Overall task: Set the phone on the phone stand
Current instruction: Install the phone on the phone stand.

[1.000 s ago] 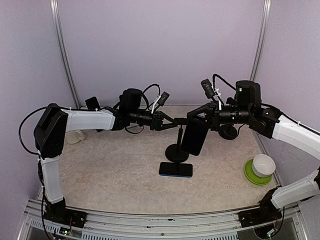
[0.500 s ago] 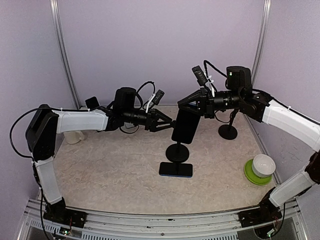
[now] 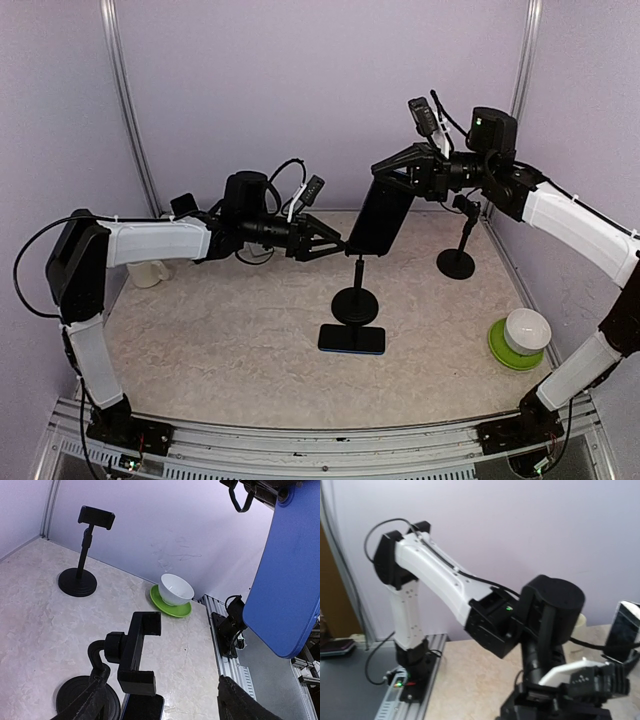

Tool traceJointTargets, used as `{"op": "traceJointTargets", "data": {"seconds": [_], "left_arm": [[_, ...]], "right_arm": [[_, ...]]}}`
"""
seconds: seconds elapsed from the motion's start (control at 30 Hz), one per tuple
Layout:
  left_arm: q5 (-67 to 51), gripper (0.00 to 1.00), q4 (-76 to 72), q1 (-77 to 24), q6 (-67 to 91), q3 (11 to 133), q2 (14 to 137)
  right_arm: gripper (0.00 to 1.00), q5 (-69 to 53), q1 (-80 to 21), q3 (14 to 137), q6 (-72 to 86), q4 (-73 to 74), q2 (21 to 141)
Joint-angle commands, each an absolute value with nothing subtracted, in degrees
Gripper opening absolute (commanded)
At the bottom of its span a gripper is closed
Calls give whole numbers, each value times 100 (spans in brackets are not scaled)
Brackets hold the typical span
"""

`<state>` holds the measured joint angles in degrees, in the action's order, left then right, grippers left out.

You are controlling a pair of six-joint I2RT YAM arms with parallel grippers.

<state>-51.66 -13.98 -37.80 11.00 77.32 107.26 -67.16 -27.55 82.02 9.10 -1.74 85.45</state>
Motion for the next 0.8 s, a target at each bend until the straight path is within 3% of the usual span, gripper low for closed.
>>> {"op": "traceJointTargets", "data": {"seconds": [0.0,0.77], "left_arm": [[-5247,71,-1270,-3761,1012,8002,10871],[-5380,47,-967,-3850,1031,8556,11568]], "right_arm": [[0,-7277,-2676,8560,1377,-835,8683],[0,-7576,-2640,8600,1338,-765,9017]]}}
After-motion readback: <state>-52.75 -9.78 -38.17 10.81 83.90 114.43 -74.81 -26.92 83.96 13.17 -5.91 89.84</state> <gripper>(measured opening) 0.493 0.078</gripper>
